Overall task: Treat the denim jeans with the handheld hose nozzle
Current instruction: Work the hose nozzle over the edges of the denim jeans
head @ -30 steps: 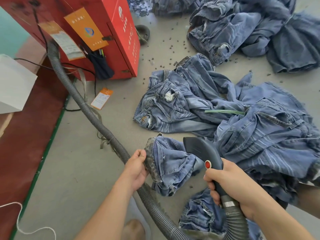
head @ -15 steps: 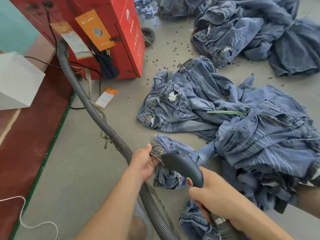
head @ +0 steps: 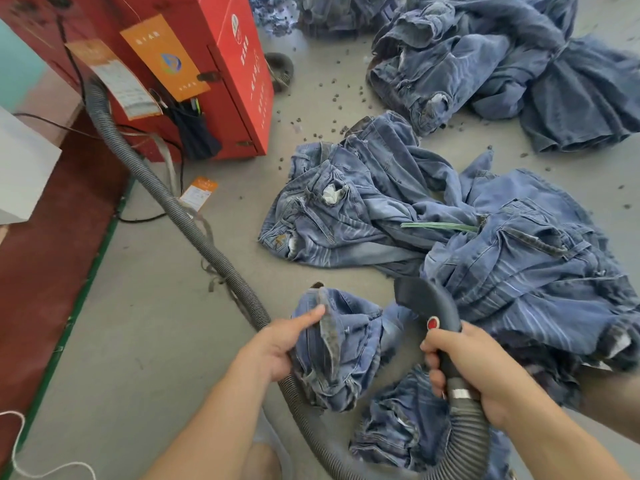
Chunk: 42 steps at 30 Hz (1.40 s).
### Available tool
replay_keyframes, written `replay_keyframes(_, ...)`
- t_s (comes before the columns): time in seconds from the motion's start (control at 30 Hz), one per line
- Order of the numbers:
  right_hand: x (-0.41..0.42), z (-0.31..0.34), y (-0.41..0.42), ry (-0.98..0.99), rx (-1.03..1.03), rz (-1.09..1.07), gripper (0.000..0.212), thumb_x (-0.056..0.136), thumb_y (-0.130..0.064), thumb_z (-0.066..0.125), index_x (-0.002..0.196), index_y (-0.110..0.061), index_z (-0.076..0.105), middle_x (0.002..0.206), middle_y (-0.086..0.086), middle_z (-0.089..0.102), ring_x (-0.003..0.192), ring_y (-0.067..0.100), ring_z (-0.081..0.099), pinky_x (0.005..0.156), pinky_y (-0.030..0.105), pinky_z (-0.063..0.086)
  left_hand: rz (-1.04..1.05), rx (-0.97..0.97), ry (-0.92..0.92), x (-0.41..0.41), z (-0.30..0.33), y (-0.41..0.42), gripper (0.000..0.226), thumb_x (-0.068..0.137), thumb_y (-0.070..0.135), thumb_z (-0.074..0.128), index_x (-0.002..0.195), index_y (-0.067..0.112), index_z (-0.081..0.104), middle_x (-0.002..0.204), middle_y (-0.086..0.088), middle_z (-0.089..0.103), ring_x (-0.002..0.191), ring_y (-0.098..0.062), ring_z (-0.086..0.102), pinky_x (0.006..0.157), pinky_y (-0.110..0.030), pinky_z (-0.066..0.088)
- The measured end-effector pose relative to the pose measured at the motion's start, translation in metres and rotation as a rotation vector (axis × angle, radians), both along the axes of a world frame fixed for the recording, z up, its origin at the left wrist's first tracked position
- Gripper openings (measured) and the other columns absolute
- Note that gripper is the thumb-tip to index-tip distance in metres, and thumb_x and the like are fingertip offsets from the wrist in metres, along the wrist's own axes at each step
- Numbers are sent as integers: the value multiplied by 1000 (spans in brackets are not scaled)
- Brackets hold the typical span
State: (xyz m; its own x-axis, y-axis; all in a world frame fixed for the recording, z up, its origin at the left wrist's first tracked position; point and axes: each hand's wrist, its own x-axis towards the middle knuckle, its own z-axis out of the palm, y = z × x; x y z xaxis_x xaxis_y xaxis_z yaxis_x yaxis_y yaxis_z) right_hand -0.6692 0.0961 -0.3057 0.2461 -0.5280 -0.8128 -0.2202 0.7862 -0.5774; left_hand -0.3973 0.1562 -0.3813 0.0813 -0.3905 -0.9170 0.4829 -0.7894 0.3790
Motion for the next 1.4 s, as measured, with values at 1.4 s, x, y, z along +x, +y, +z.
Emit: replay_keyframes(1.4,16,-11,3,-96,-8,-201,17,90,-1,59,87,-12,46,61,11,51,43,23,45,45,32,42,1011,-479,228,62,-9,-9,60,100,52,48,139,8,57,123,-19,68,106,-34,70,91,-44,53)
